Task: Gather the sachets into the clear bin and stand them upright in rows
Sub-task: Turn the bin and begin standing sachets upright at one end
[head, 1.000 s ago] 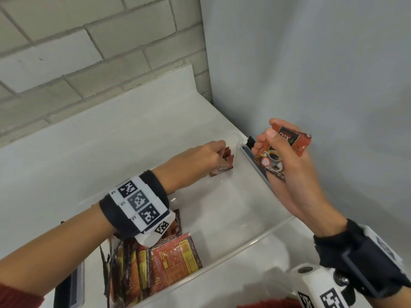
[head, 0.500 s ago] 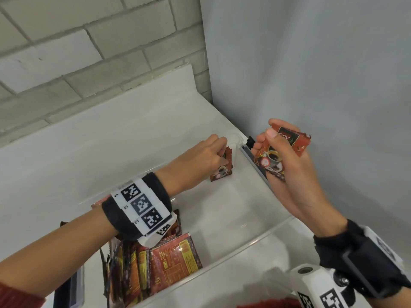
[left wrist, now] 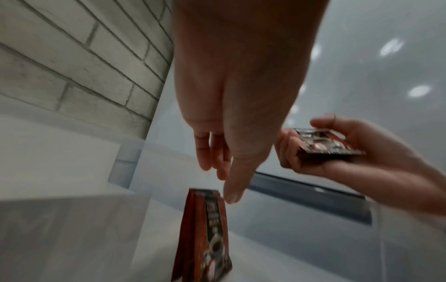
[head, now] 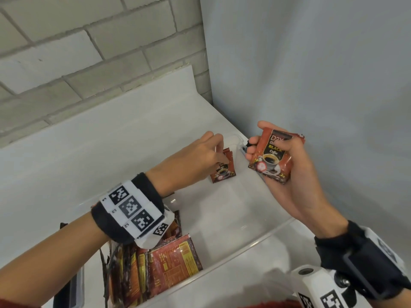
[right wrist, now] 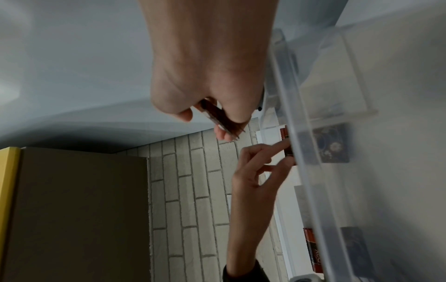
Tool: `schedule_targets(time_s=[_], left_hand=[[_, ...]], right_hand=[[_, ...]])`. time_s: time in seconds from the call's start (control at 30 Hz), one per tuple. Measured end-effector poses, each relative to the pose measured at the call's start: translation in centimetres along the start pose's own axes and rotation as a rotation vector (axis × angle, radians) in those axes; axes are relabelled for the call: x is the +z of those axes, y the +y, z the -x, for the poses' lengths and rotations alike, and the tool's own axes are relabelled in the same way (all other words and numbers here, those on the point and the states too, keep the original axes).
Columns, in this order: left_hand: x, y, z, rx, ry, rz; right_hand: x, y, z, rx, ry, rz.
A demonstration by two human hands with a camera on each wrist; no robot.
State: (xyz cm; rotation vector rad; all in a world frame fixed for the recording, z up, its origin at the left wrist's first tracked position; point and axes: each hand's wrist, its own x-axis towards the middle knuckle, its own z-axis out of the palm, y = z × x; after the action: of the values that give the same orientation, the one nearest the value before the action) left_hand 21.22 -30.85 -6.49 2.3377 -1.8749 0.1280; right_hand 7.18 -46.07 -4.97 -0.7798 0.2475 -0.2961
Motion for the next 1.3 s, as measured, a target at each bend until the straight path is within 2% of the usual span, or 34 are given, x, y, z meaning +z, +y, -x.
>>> schedule_targets(time_s=[0.07,0.13,0.3,0.4,0.5,0.77,0.93,1.17,1.3], left_hand=[[-1.5,-0.1,-0.1,-0.034,0.025,0.146],[-3.2,-0.2,-0.2,-0.127,0.035,0.296],[-6.3,1.3,-0.3,-0.277,0.121,0.512],[-6.9,2.5,-0.5,-0.332,0.102,0.690],[-7.0,3.3,-0.6,-0.336,0.081,0.814],[-7.4,3.4,-0.6,-0.314,0.060,0.969],[-8.0,2.7,-0.1,-0.247,-0.029,0.882],[-6.0,0.8,0.4,-0.192,-0.135,0.518],[-4.3,0.1,0.1,-0.149,-0.202,0.426]], right_hand=[[-0.1,0.0,0.1,0.020,-0.026,0.026],[0.0,0.0,0.1,0.042,-0.037,0.074],[0.3,0.1,0.2,0.067,-0.043,0.158],[0.4,0.3,0.3,0.055,-0.082,0.205],[0.2,0.5,0.2,0.052,-0.117,0.227],[0.2,0.5,0.1,0.044,-0.158,0.259],[0.3,0.6,0.2,0.012,-0.137,0.243],[0.4,0.2,0.1,-0.151,0.106,0.186],[0.4,0.2,0.3,-0.152,0.131,0.194]])
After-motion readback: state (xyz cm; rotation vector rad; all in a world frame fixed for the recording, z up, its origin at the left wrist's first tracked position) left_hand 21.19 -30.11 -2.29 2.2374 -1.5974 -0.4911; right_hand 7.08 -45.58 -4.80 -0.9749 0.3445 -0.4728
